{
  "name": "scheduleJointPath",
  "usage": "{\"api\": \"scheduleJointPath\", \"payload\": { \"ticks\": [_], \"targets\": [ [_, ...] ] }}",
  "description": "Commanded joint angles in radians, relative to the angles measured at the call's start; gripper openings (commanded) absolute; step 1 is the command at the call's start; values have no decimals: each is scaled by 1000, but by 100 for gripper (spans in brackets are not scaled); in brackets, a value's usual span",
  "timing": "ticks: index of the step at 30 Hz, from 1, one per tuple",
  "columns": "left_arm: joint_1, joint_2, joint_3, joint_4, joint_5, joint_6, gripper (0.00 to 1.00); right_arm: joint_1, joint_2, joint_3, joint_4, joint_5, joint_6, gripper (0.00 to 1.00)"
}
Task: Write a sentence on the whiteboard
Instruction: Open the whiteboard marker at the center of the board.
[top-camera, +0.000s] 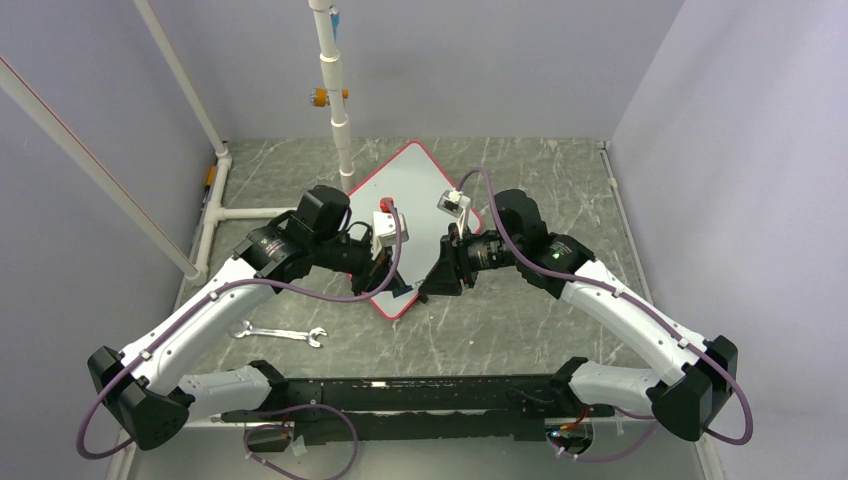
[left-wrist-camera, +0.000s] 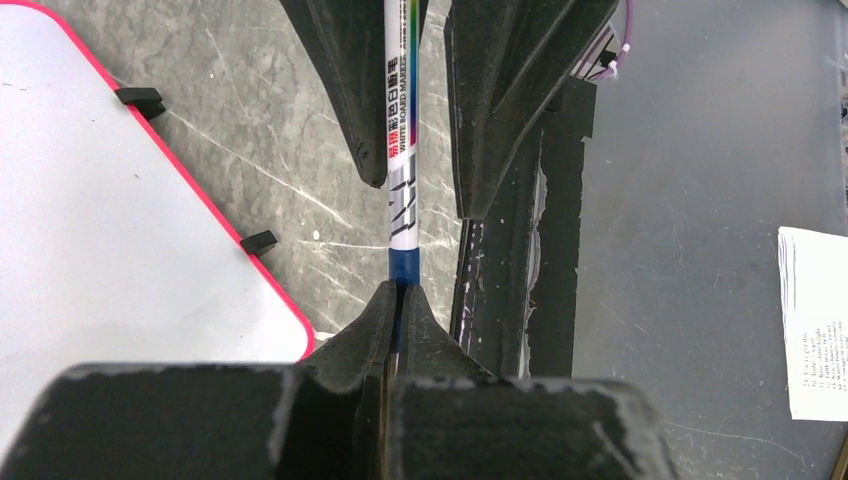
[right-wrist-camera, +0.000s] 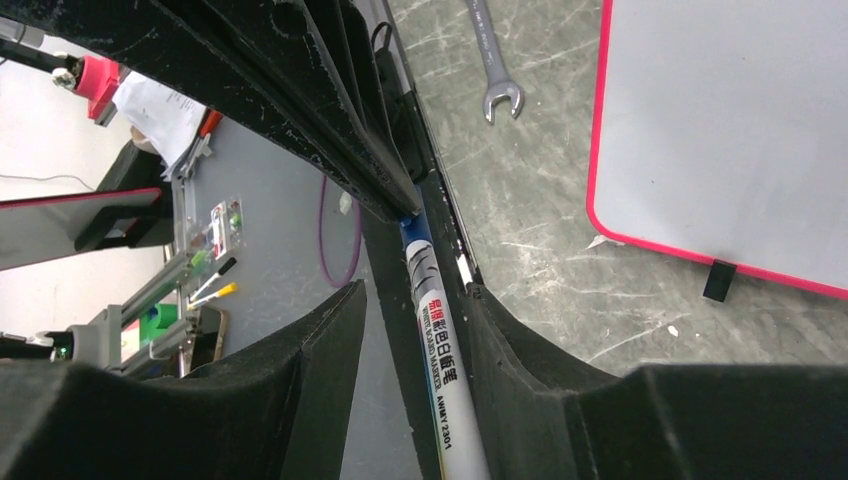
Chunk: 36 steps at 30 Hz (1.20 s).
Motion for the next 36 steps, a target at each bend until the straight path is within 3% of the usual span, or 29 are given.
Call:
{"api": "scheduleJointPath", "payload": {
  "ticks": [1,24,33,36],
  "targets": [
    [-11,-7,-5,17,5,21,0,5,6,55,33,20,-24,45],
    [-12,-11,-5,21,-36,15,0,15,3,35,23,-11,-20,42],
    [-11,-12,-3,21,-38,15,0,28,20,37,27,-19,-24,36],
    [-12,-13,-2,21,-39,14,0,32,25,35,30,-20,-25,30]
  ]
}}
